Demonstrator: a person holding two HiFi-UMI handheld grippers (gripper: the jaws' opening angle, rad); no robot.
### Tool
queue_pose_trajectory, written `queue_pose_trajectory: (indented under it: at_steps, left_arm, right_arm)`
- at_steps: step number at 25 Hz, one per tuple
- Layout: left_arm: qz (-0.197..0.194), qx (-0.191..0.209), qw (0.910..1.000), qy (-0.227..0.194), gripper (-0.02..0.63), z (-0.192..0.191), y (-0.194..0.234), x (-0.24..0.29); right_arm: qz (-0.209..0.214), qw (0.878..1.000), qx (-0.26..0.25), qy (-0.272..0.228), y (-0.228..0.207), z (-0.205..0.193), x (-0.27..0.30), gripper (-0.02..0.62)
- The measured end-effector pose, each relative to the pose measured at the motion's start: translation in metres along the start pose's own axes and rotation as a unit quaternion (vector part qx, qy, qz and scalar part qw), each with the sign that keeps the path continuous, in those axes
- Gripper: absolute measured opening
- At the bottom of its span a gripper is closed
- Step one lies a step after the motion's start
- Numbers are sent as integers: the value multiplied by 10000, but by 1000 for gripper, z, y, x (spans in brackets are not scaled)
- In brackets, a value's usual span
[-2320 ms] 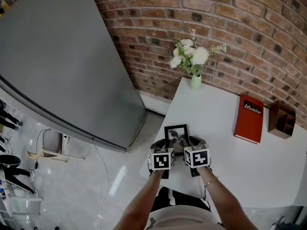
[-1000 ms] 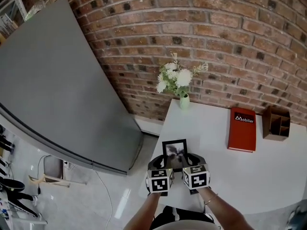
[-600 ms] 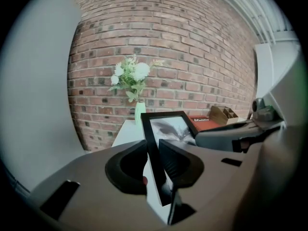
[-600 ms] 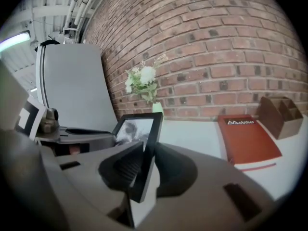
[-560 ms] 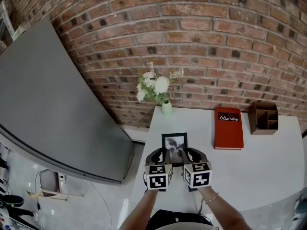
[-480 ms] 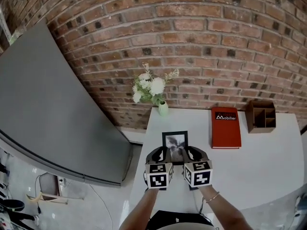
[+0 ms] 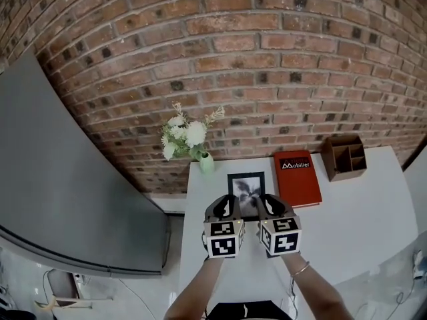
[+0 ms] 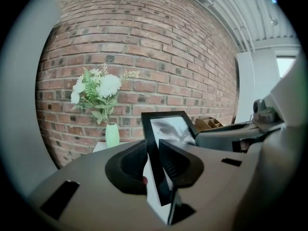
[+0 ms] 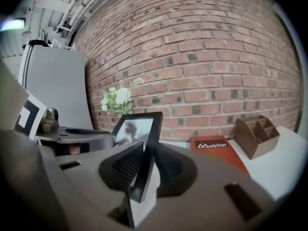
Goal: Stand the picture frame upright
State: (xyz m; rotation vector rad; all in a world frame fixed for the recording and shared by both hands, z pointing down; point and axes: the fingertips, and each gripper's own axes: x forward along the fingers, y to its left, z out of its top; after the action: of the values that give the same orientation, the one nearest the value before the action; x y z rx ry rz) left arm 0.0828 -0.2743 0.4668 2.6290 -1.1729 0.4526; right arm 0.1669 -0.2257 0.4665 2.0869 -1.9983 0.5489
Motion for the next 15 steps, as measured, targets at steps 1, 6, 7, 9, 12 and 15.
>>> queue_pose_trajectory:
  at_steps: [1,6,7,9,12,15]
  left_arm:
    - [-51,37,10000,-36,67,5,0,2]
    - [-243,127,9994,-208,66,26,4,20]
    - [-266,126,9993,-231,66,29,4,24]
    - [-311,135,9991,-267,66,32,5,34]
    - [-318,226,9987,-320,66,41,9,45]
    - [-315,301,9984,-359,66,48,10,56]
  right_arm:
    - [-41,10000,30,-36,-2,4,1,77]
    - [-188,9994,51,-280,-7,23,10,77]
    - [-242,9992,15,-325,-9,26,13,77]
    - [-336,9987,-38,-393,-14,30,18,77]
    - [-367,9983,-31,-454,-19,38,31,77]
    - [-394,9980,-19,-484,-27,44,41,77]
